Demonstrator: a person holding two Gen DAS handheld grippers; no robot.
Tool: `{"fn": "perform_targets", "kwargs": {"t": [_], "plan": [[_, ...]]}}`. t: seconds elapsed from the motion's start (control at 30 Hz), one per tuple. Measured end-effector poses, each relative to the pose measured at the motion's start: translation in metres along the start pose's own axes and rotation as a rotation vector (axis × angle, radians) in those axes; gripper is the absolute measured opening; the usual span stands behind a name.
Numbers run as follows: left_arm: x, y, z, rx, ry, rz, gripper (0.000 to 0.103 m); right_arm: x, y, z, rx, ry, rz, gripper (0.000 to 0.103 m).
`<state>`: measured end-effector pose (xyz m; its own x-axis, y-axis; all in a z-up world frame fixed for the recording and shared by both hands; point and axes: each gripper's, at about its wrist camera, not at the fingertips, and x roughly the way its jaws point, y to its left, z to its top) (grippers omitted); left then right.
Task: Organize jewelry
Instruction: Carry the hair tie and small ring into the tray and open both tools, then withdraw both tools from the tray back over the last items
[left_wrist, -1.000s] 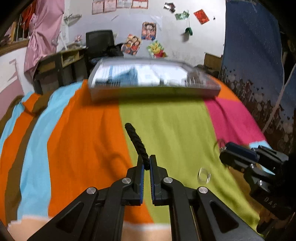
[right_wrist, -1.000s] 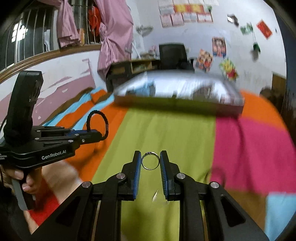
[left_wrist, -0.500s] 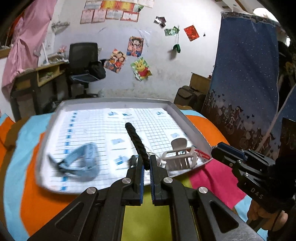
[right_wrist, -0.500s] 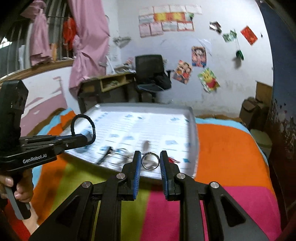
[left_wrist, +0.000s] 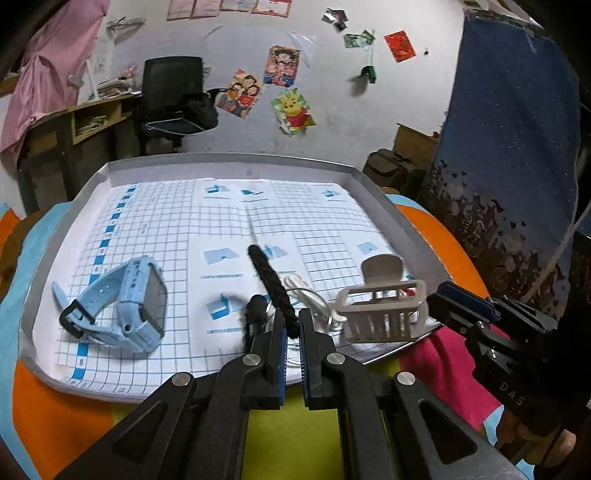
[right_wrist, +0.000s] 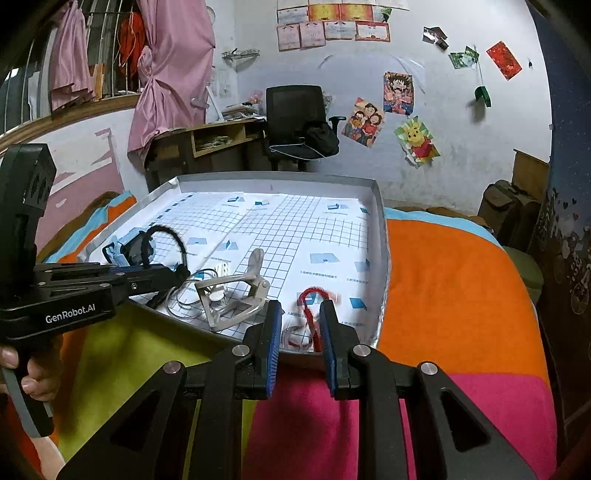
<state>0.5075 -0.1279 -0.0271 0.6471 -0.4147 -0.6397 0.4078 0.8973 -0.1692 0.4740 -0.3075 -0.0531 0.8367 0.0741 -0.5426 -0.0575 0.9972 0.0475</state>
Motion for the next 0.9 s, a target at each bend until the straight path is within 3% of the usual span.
{"fn": "perform_targets", "kwargs": {"t": [0.07,0.13,0.23,0.27,0.3,0.43,0.6,0.77,0.9], "plan": [[0.001,0.002,-0.001,-0.011,0.009,0.016,0.011,-0.001,-0.001,0.0,0.004,-0.002,-0.005,0.021],[0.002,0.004,-0.002,-0.012,0.017,0.041,0.023,-0.004,-0.003,0.0,0.008,-0.008,-0.011,0.025],[-0.004,0.004,-0.003,-0.021,0.0,0.07,0.049,-0.014,-0.005,0.001,0.019,-0.034,-0.022,0.032],[-0.01,0.004,-0.003,-0.03,-0.021,0.083,0.065,-0.018,-0.006,0.001,0.022,-0.041,-0.026,0.034],[-0.015,0.004,-0.004,-0.036,-0.043,0.093,0.074,-0.021,-0.007,0.001,0.023,-0.047,-0.028,0.036],[-0.037,0.0,-0.003,-0.043,-0.095,0.098,0.077,-0.05,-0.01,0.004,0.039,-0.103,-0.036,0.044],[-0.084,-0.014,-0.006,-0.041,-0.2,0.123,0.093,-0.101,-0.009,0.009,0.045,-0.2,-0.039,0.06],[-0.139,-0.032,-0.013,-0.054,-0.304,0.141,0.102,-0.157,-0.004,0.01,0.047,-0.285,-0.034,0.085],[-0.183,-0.045,-0.026,-0.059,-0.376,0.172,0.103,-0.198,0.001,0.003,0.037,-0.315,-0.024,0.09]]}}
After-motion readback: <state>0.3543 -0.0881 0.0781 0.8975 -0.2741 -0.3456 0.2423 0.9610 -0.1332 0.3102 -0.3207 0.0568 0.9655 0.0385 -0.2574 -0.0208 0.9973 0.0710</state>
